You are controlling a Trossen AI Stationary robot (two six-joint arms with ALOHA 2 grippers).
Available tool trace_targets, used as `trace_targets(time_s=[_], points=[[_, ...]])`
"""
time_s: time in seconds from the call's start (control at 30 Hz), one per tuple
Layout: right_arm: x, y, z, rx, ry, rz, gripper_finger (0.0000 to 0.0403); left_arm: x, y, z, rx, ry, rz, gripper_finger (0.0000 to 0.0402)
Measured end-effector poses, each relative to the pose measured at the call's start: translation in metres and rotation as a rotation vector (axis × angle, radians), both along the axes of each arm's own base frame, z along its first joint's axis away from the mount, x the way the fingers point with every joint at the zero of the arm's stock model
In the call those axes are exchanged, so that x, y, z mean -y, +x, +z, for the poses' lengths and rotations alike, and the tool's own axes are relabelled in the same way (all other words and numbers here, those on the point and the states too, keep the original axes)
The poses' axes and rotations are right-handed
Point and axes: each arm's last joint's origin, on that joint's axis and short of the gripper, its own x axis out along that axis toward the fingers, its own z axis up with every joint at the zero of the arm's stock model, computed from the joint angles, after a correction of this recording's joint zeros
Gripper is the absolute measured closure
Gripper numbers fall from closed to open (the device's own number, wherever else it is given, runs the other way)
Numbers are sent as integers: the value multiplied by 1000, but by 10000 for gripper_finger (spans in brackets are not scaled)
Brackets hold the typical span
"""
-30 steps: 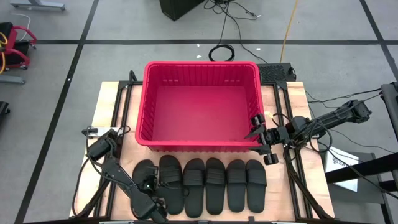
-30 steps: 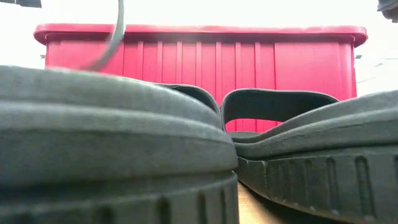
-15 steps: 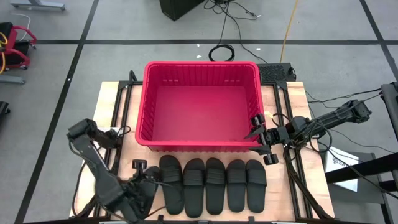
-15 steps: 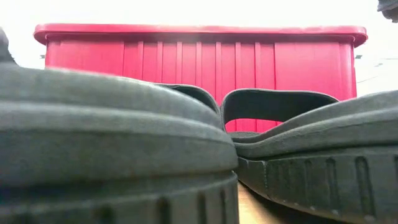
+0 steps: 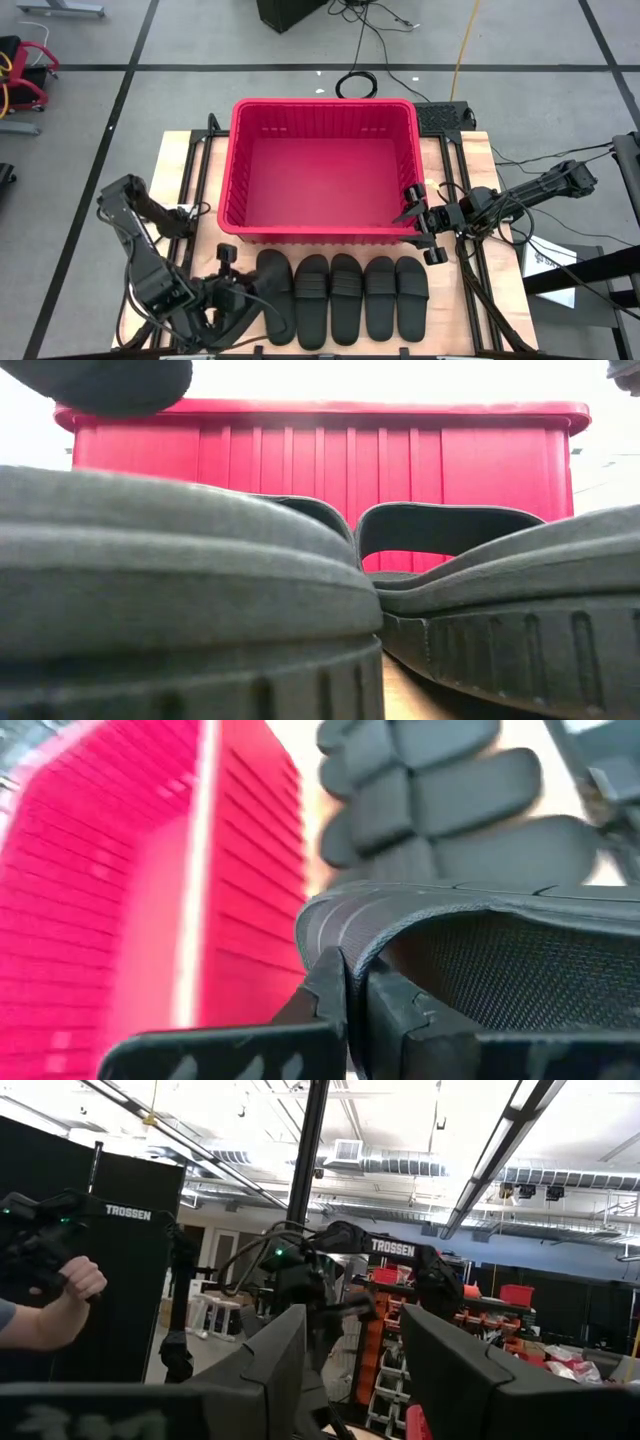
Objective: Pick and place slides into bin
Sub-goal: Put the black slide into the red bin
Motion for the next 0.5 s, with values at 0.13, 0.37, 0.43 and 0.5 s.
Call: trace_targets(time_s=[0.13, 0.37, 0.43, 0.5], points=[[0, 0, 0, -1, 0, 0, 248, -12, 1, 11, 78, 69, 16, 398], [0, 0, -1, -7, -2, 0, 248, -33, 5, 38, 189, 104, -20, 398], [0, 0, -1, -9, -3, -1, 248, -40, 7, 45, 210, 123, -40, 398], [0, 0, -1, -12, -3, 0, 248, -47, 9, 52, 231, 149, -39, 399]])
